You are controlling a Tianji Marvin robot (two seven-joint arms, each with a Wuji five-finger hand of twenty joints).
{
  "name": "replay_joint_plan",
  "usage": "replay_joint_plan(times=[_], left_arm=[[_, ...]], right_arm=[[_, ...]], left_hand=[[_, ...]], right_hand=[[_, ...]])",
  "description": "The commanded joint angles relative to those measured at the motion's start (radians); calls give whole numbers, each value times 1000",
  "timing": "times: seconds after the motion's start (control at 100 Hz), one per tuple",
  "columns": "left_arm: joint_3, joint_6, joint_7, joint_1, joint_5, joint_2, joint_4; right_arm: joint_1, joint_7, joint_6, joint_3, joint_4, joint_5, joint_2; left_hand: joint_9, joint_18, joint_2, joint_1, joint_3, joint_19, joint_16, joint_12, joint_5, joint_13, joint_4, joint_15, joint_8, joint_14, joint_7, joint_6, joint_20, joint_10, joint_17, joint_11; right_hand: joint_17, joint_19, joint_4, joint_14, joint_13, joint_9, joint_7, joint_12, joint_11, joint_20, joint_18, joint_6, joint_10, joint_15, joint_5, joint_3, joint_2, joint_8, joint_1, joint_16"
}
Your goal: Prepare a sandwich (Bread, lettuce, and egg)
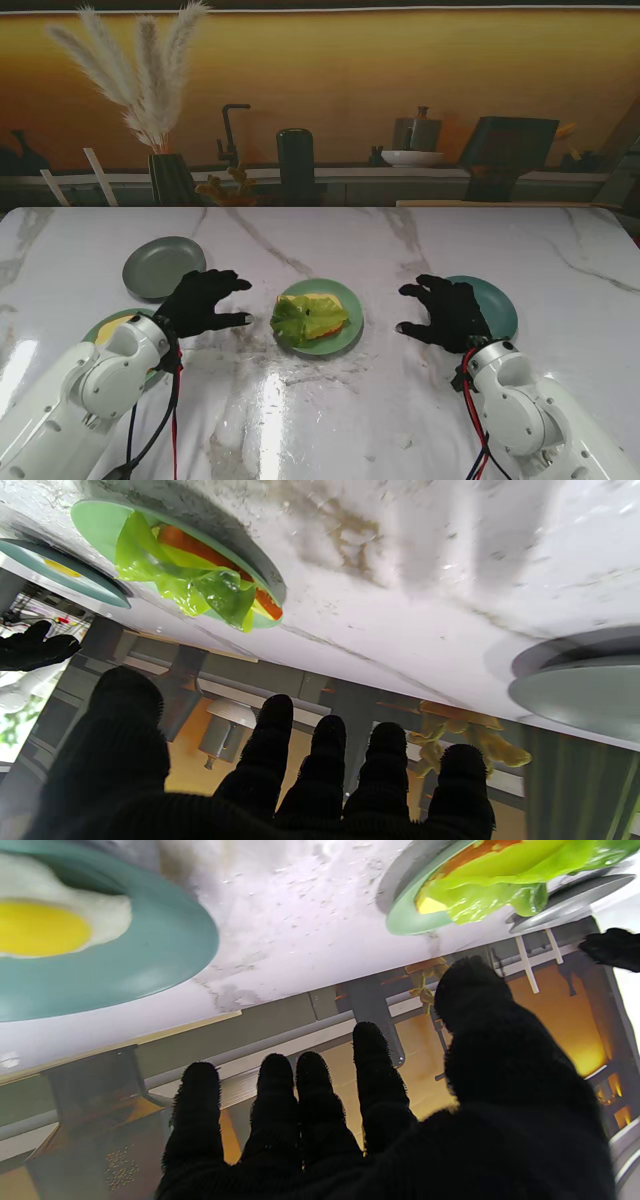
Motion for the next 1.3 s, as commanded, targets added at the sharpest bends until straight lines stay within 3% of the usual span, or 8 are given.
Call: replay_joint_plan(times=[0.0,0.13,0.33,0.6,1.0,1.17,1.29], left_arm=[[-26,27,5,44,-2,2,-22],[-77,51,12,111,-17,-3,-71],[-142,31,1,190,-19,-3,-118],[-201,-57,-47,260,-41,5,-145],[-174,-148,-53,301,-22,13,-167],[-146,-162,-49,297,7,16,-167],[-141,-182,-28,291,36,15,-165]], right_arm=[[14,14,12,14,13,-13,-4],[29,24,12,32,35,-66,4],[35,42,25,57,57,-126,13],[28,56,48,82,82,-197,22],[16,60,79,94,104,-241,26],[16,49,77,93,121,-250,28],[13,40,67,92,131,-260,29]], left_hand=[[2,20,-15,31,4,3,6,-9,10,7,-13,16,8,19,6,-11,-12,11,-2,-3],[-4,23,-15,34,1,-5,4,-13,-2,1,-10,17,10,21,4,-24,-27,12,-9,-6],[-12,22,-11,13,-4,-24,-3,-26,-29,-9,-13,12,0,19,-18,-21,-45,11,-12,-27],[-17,14,-4,-4,-5,-43,-15,-31,-54,-22,-16,-4,-9,11,-36,-35,-57,7,-12,-46],[-55,-7,1,-6,-4,-188,-35,-43,-101,-90,-18,-44,-29,-1,-65,-28,-78,5,-25,-160],[-70,-20,7,-5,-5,-281,-66,-50,-109,-115,-19,-89,-43,-8,-75,-32,-137,7,-2,-202],[-72,-18,9,-4,-4,-288,-65,-48,-109,-119,-19,-92,-43,-9,-73,-36,-148,8,-1,-205]], right_hand=[[-1,19,9,-15,12,30,12,10,21,13,-14,17,-11,5,6,26,-27,11,-11,-7],[9,30,9,-11,31,33,14,14,30,6,-15,13,-14,17,14,41,-63,16,-4,-2],[15,42,8,-12,40,40,16,17,36,-2,-13,17,-16,24,22,59,-95,20,1,1],[27,84,5,-15,48,39,25,54,79,5,-19,36,-21,75,52,83,-129,26,13,36],[20,104,5,-21,41,24,26,97,113,9,-24,34,-24,115,51,96,-147,32,14,68],[16,106,5,-23,36,18,28,106,118,10,-26,36,-26,121,53,100,-152,34,14,73],[13,107,5,-24,35,17,29,111,122,11,-27,35,-28,125,54,103,-160,35,14,76]])
